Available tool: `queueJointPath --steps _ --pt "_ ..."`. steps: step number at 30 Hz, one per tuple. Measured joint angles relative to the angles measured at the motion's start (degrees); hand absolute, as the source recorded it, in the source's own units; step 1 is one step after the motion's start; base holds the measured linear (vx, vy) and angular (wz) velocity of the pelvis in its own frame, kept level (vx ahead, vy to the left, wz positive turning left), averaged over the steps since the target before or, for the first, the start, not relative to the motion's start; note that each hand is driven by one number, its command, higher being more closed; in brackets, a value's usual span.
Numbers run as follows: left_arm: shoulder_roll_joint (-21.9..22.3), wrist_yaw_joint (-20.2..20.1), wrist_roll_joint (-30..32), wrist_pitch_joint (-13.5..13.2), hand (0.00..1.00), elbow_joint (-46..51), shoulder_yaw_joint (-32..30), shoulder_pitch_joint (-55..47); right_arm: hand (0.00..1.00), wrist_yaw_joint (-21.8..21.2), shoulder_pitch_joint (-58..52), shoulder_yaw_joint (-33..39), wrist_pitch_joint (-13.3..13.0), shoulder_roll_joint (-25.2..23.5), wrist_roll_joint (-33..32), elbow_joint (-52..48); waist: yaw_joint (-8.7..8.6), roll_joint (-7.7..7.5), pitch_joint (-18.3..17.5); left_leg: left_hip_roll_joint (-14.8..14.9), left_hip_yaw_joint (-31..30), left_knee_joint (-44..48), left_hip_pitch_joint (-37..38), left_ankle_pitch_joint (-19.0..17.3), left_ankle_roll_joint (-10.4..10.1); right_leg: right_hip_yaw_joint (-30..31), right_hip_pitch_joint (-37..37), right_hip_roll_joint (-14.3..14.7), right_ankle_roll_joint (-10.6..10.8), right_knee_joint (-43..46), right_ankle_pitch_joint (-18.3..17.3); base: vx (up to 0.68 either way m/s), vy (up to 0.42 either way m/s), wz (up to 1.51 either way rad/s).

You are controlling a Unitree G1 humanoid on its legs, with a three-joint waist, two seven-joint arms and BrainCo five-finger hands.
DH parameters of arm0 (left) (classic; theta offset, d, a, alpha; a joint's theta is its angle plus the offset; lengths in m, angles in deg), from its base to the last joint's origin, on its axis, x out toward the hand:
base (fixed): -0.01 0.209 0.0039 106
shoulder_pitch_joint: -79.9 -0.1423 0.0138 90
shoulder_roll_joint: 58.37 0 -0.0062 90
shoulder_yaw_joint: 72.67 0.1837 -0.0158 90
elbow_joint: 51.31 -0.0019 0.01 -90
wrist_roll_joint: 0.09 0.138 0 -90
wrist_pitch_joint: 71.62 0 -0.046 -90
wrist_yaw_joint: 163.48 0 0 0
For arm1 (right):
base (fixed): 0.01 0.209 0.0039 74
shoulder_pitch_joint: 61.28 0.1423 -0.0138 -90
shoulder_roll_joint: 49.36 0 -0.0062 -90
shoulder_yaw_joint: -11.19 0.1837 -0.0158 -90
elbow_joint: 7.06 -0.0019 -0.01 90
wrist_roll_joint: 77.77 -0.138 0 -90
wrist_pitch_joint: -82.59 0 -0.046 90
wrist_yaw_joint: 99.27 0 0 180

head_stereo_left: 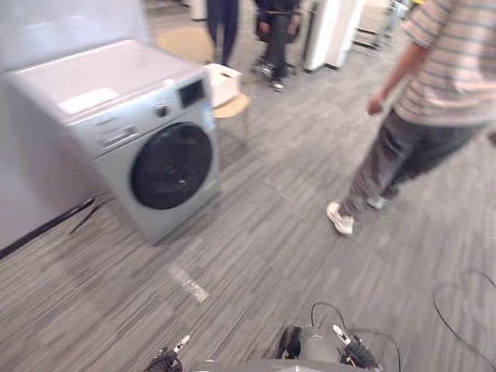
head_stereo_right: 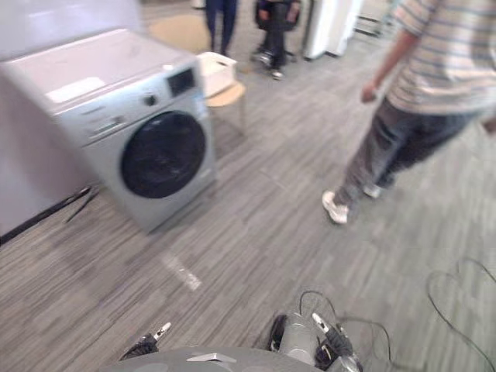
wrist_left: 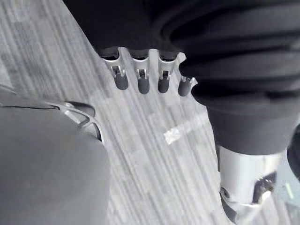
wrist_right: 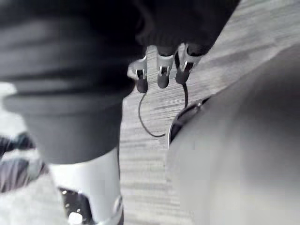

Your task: Organize washtable

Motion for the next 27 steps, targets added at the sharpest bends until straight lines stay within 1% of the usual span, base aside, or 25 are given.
queueJointPath --steps 1,2,3,4,5,6,7,8,9,10,11,12,13,14,16,17,18,19,20,21,22,23,24,25,27 --pt "0.5 0.0 0.1 0.3 0.0 -0.7 -0.2 0.1 0.0 0.1 -0.3 1.3 0.2 1.0 0.1 1.4 -0.55 1.1 0.5 1.3 -0.2 0.3 1.0 -1.3 0.1 -0.1 0.0 1.6 -0.9 1.7 -1.2 0.4 -0.347 -0.64" --pt "1.4 -0.1 0.2 0.5 0.0 -1.0 -0.4 0.0 0.0 0.2 -1.3 3.4 0.3 1.0 0.1 2.2 -1.39 3.72 -0.7 3.0 -1.7 1.1 1.9 -1.7 0.9 -0.9 0.1 3.7 -1.6 3.4 -4.8 0.45 -0.372 -0.32" --pt "2.1 -0.1 0.2 0.5 0.0 -0.9 -1.3 -0.1 0.0 0.4 -2.6 5.3 0.4 1.0 0.0 2.5 -1.63 4.17 -1.1 4.6 -4.7 5.1 1.2 -1.3 0.8 -1.2 0.4 4.8 -1.9 4.8 -6.7 0.44 -0.453 -0.33" --pt "2.8 -0.4 0.2 0.5 0.0 -0.3 -4.5 -0.1 0.0 0.5 -3.2 7.8 0.7 0.7 0.1 3.2 -1.52 4.57 -1.2 7.9 -9.8 17.0 -2.8 -0.8 1.3 -1.0 1.8 6.8 -2.6 5.5 -8.9 0.34 -0.37 -0.41" --pt "3.1 -0.4 0.2 0.6 0.0 0.2 -5.6 -0.3 0.0 0.5 -3.4 8.6 1.0 0.4 0.1 3.3 -1.35 4.84 -1.2 9.4 -12.7 24.6 -5.7 0.7 2.5 -0.6 2.7 8.2 -3.1 5.5 -9.9 0.37 -0.395 -0.69" --pt "3.6 -0.5 0.1 0.8 0.0 0.7 -7.2 -1.2 0.0 0.6 -3.8 8.8 1.3 -0.1 0.1 3.2 -0.78 5.3 -1.3 11.0 -18.9 38.3 -11.9 8.5 8.0 0.6 4.9 11.3 -4.4 5.2 -11.9 0.38 -0.283 -0.83" --pt "3.7 -0.6 0.1 0.8 0.0 0.8 -7.1 -2.2 0.0 0.7 -3.7 8.5 1.2 0.1 0.1 3.2 0.0 4.98 -1.3 10.4 -23.7 47.1 -15.7 11.5 7.3 2.3 6.7 13.4 -5.2 4.4 -13.1 0.43 -0.305 -1.07" --pt "3.8 -0.7 0.0 1.0 0.0 0.7 -6.6 -3.1 0.0 0.7 -3.3 8.4 1.2 0.5 0.2 3.8 0.81 5.14 -1.1 8.9 -26.4 54.4 -19.2 10.5 6.4 4.0 9.1 15.3 -6.1 3.4 -13.7 0.43 -0.224 -1.04" --pt "3.4 -0.8 -0.4 1.1 0.0 0.6 -5.4 -4.3 0.0 0.8 -2.7 8.0 1.4 0.7 0.6 5.1 1.4 4.74 -0.9 5.6 -27.4 59.6 -24.3 8.2 5.5 5.7 12.8 16.7 -6.3 0.5 -14.1 0.44 -0.226 -0.86" --pt "2.2 -0.8 -0.4 1.2 0.0 0.7 -3.6 -5.4 0.0 1.0 -1.9 6.3 1.6 0.7 1.2 6.3 1.86 3.3 -0.7 2.0 -26.3 57.7 -28.9 5.7 4.7 7.1 16.4 16.8 -6.0 -3.3 -14.1 0.39 -0.201 -0.58" --pt "1.8 -0.8 -0.4 1.2 0.0 0.7 -3.1 -5.8 0.0 1.0 -1.5 5.1 1.6 0.7 2.3 6.3 2.21 2.5 -0.7 0.7 -25.1 54.6 -30.8 4.9 4.8 7.8 18.2 16.8 -5.3 -5.4 -13.8 0.42 -0.216 -0.52" --pt "1.7 -0.8 -0.4 1.1 0.0 0.7 -2.3 -6.8 0.0 0.9 0.5 3.2 1.5 0.9 2.8 6.8 2.83 1.45 -0.5 -0.8 -22.2 44.3 -33.7 4.5 5.3 9.1 21.4 16.7 -4.0 -8.9 -13.1 0.36 -0.164 -0.44" --pt "1.6 -0.7 -0.4 1.2 0.0 0.7 -2.5 -6.9 0.0 1.0 1.1 1.8 1.5 0.9 2.8 6.6 3.13 1.36 -0.6 -1.3 -21.3 38.8 -34.9 4.5 5.2 9.6 22.6 16.9 -3.9 -10.4 -13.1 0.49 -0.169 -0.39" --pt "1.8 -0.7 -0.4 1.2 0.0 0.3 -2.6 -7.6 0.0 0.9 2.2 -0.5 1.3 1.2 2.8 6.2 3.53 1.43 -0.7 -3.8 -21.3 24.2 -36.7 6.0 4.0 10.6 25.1 17.2 -3.3 -13.6 -13.5 0.5 -0.107 -0.25" --pt "3.1 -0.6 -0.4 1.1 0.0 0.8 -2.4 -8.6 0.0 0.8 4.0 -1.2 1.1 2.0 2.8 6.3 5.33 2.97 -1.0 -6.2 -25.3 3.0 -35.2 11.3 1.0 13.4 28.9 18.2 -2.5 -17.3 -14.1 0.63 -0.025 -0.63" --pt "4.0 -0.5 -0.4 1.3 0.0 -0.1 -2.3 -9.9 0.0 0.5 4.9 -2.8 1.0 2.9 2.9 6.4 6.7 2.77 -1.6 -7.7 -27.7 2.8 -36.0 16.7 2.8 15.5 30.8 17.2 -1.3 -17.1 -16.5 0.8 0.052 -1.02" --pt "3.9 -0.3 -0.4 1.4 0.0 -1.3 -2.6 -10.9 0.0 0.1 4.6 -3.2 0.7 2.2 2.9 6.1 6.72 1.09 -3.4 -9.8 -26.3 6.0 -36.0 18.0 4.8 16.6 30.9 14.2 1.0 -13.1 -18.9 0.82 0.109 -0.93" --pt "4.3 -0.3 -0.5 1.4 0.0 -2.6 -2.9 -10.9 0.0 -0.2 4.5 -2.5 0.4 2.2 2.9 6.0 6.57 0.18 -2.9 -10.9 -26.0 8.9 -35.4 18.5 6.4 17.2 27.9 12.6 2.5 -2.6 -19.8 0.67 0.073 -0.52" --pt "4.2 -0.3 -0.6 1.4 0.0 -3.0 -2.9 -10.6 0.0 -0.2 4.4 -1.9 0.4 2.0 2.9 6.1 6.6 0.27 -2.7 -11.2 -25.7 10.6 -34.4 18.1 7.1 17.6 25.5 11.5 3.2 5.9 -19.3 0.52 0.116 -0.38" --pt "2.5 -0.3 -1.1 1.5 0.0 -3.2 -2.1 -9.8 0.0 -0.3 3.7 -1.0 0.2 0.5 2.8 5.9 5.99 -1.75 -1.7 -12.9 -23.8 12.3 -30.4 14.0 8.6 17.0 20.2 8.0 3.6 22.8 -11.6 0.56 0.052 -0.02" --pt "1.1 -0.2 -1.7 1.6 0.0 -3.2 -0.6 -9.3 0.0 -0.4 2.4 -0.7 0.3 -0.2 2.9 6.1 4.27 -2.3 -0.7 -14.4 -24.8 12.0 -25.2 11.3 9.9 14.2 18.2 4.5 2.9 32.8 -5.0 0.6 0.003 0.19" --pt "0.4 -0.2 -1.7 1.5 0.0 -2.9 0.0 -8.8 0.0 -0.5 1.7 -0.4 0.3 -0.2 2.9 6.1 3.59 -2.15 -0.6 -14.5 -25.5 11.7 -22.8 10.1 10.1 12.7 17.1 3.3 1.9 35.5 -5.5 0.48 -0.032 0.22" --pt "-0.1 -0.2 -1.6 1.4 0.0 -0.5 0.1 -8.1 0.0 -0.8 0.7 0.2 0.2 -0.1 2.8 5.4 3.4 -0.87 -0.5 -13.6 -26.0 9.6 -18.0 7.7 10.7 11.4 13.5 3.0 -0.1 37.7 -7.0 0.26 -0.025 -0.08" --pt "-0.3 -0.1 -1.6 1.2 0.0 1.2 0.1 -6.8 0.0 -1.0 0.2 0.7 -0.1 0.0 2.8 5.0 3.15 -0.09 -0.4 -12.4 -26.3 7.5 -14.6 6.1 10.6 10.8 10.2 3.7 -0.5 36.3 -8.4 0.08 -0.018 -0.17" --pt "-0.1 0.5 -1.7 0.3 0.0 3.1 0.3 -2.7 0.0 -1.3 -0.4 3.3 -0.2 -0.1 2.7 3.5 1.99 1.15 -0.4 -9.8 -28.0 4.4 -9.5 3.7 10.0 7.0 4.0 4.9 0.2 25.7 -10.3 -0.06 -0.007 0.21"
